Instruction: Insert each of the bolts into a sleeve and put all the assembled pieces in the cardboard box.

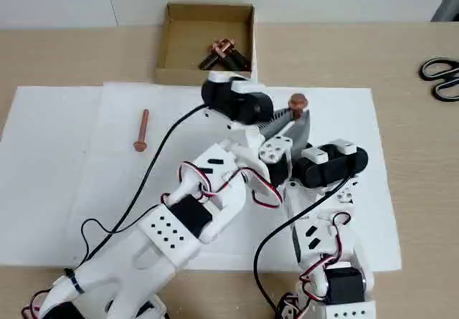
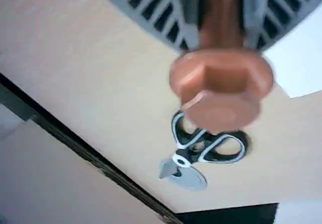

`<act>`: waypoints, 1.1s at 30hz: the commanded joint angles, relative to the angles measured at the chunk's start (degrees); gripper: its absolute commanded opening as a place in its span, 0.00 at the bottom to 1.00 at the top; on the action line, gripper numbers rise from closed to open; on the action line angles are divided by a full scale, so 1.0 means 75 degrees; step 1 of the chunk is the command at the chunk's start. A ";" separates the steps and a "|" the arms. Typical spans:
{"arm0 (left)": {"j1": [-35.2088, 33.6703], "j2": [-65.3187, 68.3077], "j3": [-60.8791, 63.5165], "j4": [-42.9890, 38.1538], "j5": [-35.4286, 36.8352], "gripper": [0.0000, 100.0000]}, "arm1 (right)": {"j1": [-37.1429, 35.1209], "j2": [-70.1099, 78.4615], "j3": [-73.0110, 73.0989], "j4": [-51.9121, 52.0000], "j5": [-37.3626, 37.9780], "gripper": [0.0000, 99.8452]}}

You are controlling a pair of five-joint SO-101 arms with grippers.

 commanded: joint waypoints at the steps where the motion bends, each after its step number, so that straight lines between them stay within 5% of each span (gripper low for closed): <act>1: 0.0035 -0.0281 -0.0041 -0.0270 -0.0059 0.01 | -0.0053 -0.0123 -0.0023 -0.0123 -0.0082 0.00; 8: 0.0117 -0.0070 -0.0088 -0.0293 -0.0059 0.01 | -0.0053 -0.0123 -0.0023 -0.0123 -0.0082 0.00; 16: 0.0082 0.0821 -0.0123 -0.1582 -0.0059 0.01 | -0.0029 -0.0123 -0.0035 -0.0111 -0.0082 0.00; 33: 0.0094 0.0809 0.0100 -0.0926 -0.0832 0.01 | -0.0018 -0.0123 -0.0035 -0.0111 -0.0082 0.00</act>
